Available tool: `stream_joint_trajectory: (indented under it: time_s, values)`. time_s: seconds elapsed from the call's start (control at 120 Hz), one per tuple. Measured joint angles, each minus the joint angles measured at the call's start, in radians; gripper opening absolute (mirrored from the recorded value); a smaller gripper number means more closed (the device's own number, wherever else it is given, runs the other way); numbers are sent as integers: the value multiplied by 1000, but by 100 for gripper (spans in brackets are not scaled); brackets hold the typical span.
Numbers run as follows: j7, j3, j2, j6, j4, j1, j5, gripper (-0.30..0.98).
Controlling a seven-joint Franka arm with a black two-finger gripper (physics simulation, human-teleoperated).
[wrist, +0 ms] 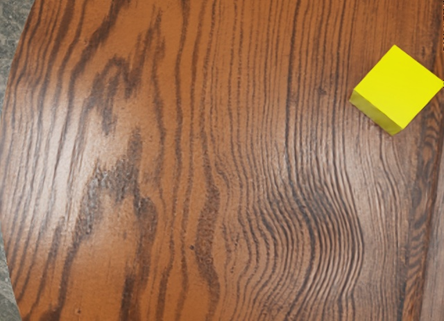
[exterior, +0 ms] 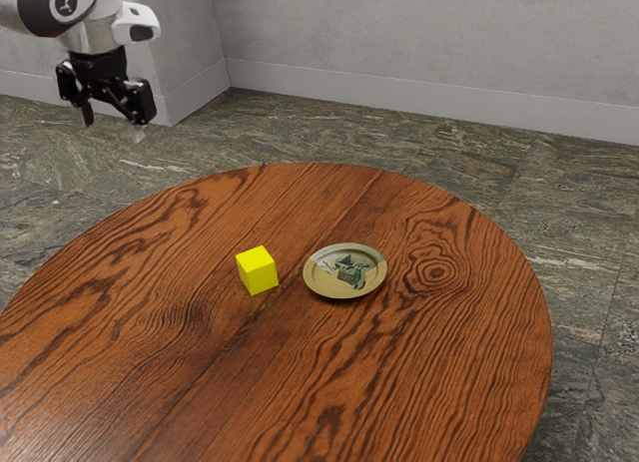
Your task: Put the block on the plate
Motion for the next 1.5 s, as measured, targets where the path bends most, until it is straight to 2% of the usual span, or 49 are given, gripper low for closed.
stream_joint_trajectory:
  time_s: [0.175, 0.342, 0.467, 0.65, 0.783, 0.992, 1.5]
  values:
    - [-11, -1, 34, 24, -4, -26, 8, 69]
    - [-21, -5, 147, 69, -76, -16, -24, 69]
    - [11, -9, 216, 157, -164, -11, -115, 69]
    - [83, -50, 325, 263, -178, 1, -194, 69]
    - [173, -52, 433, 340, -111, 24, -232, 69]
    - [317, -82, 601, 404, 75, 63, -252, 69]
    - [616, -150, 707, 425, 160, 98, -250, 69]
